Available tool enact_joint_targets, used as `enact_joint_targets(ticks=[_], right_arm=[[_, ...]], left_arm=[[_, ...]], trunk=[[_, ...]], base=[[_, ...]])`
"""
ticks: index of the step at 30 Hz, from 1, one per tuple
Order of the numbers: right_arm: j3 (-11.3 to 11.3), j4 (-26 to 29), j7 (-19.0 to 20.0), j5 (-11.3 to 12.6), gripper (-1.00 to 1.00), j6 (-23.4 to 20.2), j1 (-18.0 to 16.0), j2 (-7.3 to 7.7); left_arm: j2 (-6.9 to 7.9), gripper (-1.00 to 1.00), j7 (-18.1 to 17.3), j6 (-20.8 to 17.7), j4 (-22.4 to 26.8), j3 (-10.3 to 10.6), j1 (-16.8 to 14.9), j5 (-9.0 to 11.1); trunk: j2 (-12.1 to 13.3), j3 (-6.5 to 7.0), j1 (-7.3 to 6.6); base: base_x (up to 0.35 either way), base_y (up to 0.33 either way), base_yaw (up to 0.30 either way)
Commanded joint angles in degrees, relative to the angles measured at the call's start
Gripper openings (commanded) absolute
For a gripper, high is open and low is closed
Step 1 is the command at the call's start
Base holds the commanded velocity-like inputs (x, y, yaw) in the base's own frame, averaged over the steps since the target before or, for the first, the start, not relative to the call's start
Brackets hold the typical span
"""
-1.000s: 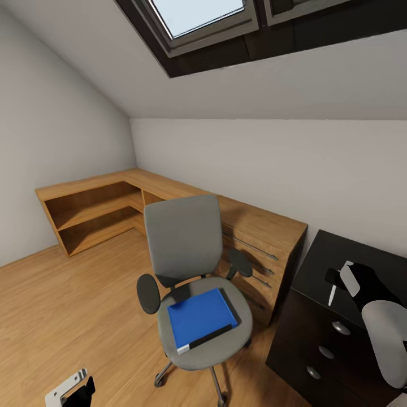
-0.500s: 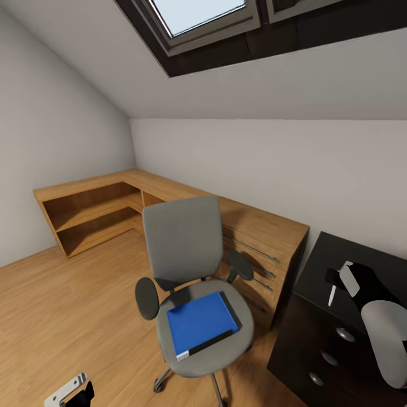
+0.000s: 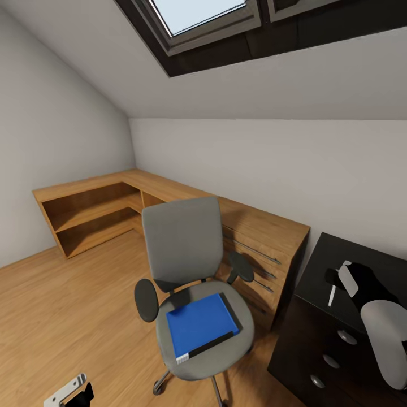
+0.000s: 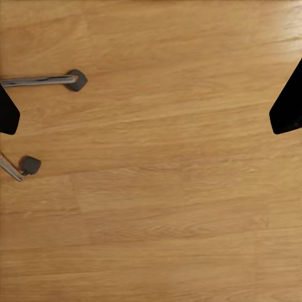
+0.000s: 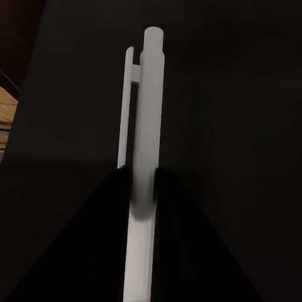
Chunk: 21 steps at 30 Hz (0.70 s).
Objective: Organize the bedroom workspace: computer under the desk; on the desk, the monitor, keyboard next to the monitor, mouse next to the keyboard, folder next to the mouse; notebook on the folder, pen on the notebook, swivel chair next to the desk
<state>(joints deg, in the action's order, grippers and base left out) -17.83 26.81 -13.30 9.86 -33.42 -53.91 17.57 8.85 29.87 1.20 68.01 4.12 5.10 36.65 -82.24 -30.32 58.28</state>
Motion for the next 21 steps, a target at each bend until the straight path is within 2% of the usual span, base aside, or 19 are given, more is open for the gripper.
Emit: enact_joint_targets(ticks=[1,21], right_arm=[[0.0,0.1,-0.4,0.7,1.00,-0.2,0.0,0.00],[0.0,0.1,-0.3,0.7,1.00,-0.2,0.0,0.09]], left_arm=[[0.09,1.00,0.4,0.1,0.1,0.2,0.0,0.4],[0.03,1.00,0.4,0.1,0.1,0.2,0.0,0.4]], trunk=[[0.0,-0.05,0.00],[0.0,-0.05,0.00]], base=[[0.000,0.000,0.000],[0.000,0.000,0.000]])
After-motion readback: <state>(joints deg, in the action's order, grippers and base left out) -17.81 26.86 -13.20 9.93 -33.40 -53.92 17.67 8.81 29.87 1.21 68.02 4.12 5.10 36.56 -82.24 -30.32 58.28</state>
